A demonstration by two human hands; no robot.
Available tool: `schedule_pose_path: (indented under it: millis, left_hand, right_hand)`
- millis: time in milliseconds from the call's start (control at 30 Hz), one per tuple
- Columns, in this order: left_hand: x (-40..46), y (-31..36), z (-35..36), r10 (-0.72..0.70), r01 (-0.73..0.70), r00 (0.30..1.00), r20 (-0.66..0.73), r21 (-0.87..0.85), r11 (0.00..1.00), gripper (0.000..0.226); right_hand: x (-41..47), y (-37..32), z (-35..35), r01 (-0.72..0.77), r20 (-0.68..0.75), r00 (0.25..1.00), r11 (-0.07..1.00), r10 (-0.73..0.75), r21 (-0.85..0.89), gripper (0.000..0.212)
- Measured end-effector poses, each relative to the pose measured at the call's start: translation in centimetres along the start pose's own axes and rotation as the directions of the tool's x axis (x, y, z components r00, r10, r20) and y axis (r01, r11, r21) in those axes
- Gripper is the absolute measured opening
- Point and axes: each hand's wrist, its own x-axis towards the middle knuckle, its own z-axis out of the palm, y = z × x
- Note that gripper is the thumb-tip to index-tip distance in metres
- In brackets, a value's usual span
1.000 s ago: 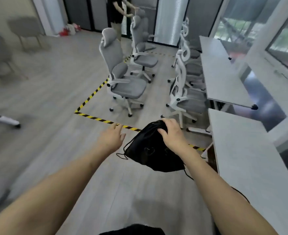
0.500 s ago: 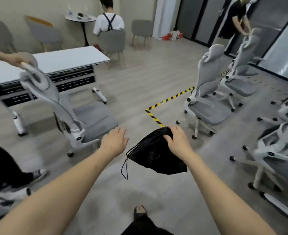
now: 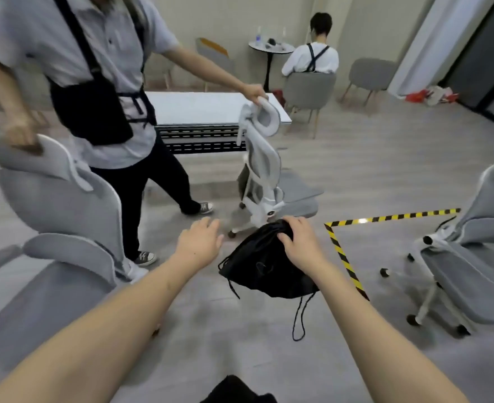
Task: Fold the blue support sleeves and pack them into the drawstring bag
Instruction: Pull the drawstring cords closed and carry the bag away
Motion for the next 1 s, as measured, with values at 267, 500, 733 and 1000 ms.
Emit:
schedule_pose_path:
  millis: [267,500,733,1000]
  left_hand:
    - [1.3,-3.8,-0.6,-0.182,0.181,0.983,-0.014,-0.026,0.983,0.047]
    - [1.0,-6.8,-1.1,-0.302,0.301,0.953,-0.025,-0.034,0.953,0.041]
    - [2.5,-10.7,-2.0,-0.375,0.372,0.927,-0.02,-0.074,0.925,0.049]
    - [8.1,-18.0,-4.0,-0.33,0.324,0.943,-0.052,-0.099,0.941,0.048]
  right_hand:
    - [7.2,-2.3,2.1,0.162,0.094,0.982,0.986,-0.166,0.045,0.039]
    - [11.1,-5.9,3.9,0.28,0.121,0.949,0.955,-0.29,0.093,0.04]
    - [14.8,-10.6,6.1,0.357,0.105,0.923,0.925,-0.371,0.131,0.037]
    - [20.7,-16.8,8.9,0.342,0.095,0.93,0.931,-0.355,0.129,0.035]
